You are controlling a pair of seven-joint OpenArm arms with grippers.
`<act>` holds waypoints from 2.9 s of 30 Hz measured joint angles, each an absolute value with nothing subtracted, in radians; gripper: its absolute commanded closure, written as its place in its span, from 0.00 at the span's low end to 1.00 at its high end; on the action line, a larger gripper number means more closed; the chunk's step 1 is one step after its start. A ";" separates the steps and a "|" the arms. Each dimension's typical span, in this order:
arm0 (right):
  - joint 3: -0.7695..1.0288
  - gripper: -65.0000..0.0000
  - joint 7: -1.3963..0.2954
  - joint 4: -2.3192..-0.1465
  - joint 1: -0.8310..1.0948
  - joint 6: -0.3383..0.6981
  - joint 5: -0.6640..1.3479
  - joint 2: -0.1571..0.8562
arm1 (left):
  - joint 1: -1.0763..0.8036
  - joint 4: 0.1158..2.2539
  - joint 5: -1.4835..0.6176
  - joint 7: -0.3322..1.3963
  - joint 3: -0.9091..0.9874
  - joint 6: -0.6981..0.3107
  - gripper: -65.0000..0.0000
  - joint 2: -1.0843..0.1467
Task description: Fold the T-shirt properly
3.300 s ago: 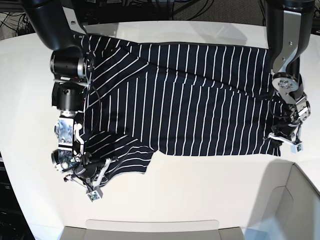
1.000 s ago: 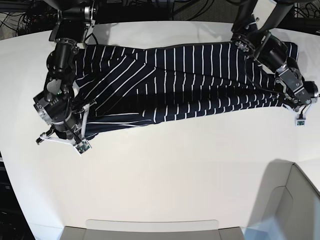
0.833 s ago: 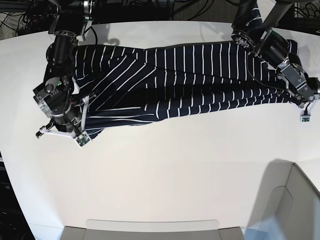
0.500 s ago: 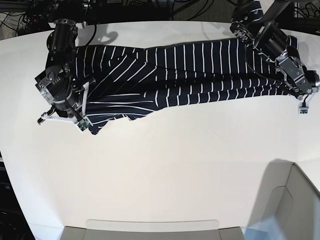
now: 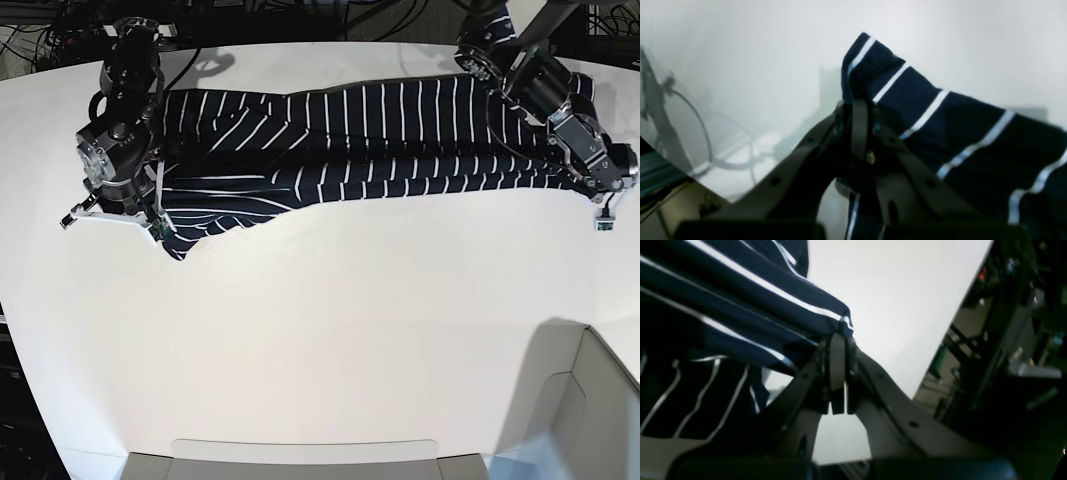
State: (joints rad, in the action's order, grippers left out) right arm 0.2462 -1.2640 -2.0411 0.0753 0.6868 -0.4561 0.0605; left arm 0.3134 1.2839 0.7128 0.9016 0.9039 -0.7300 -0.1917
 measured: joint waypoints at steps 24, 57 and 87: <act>0.168 1.00 -1.292 -2.040 0.081 0.687 -0.580 0.022 | 0.220 1.508 0.733 0.964 0.877 -0.704 0.75 -0.160; 0.168 0.81 -1.292 -2.040 0.256 0.687 -0.583 0.027 | 0.205 1.510 0.572 1.119 0.877 -0.704 0.75 -0.160; 0.308 0.46 -1.294 -1.968 0.047 0.687 -0.599 -0.076 | 0.168 1.729 0.140 1.369 0.853 -0.701 0.55 -0.119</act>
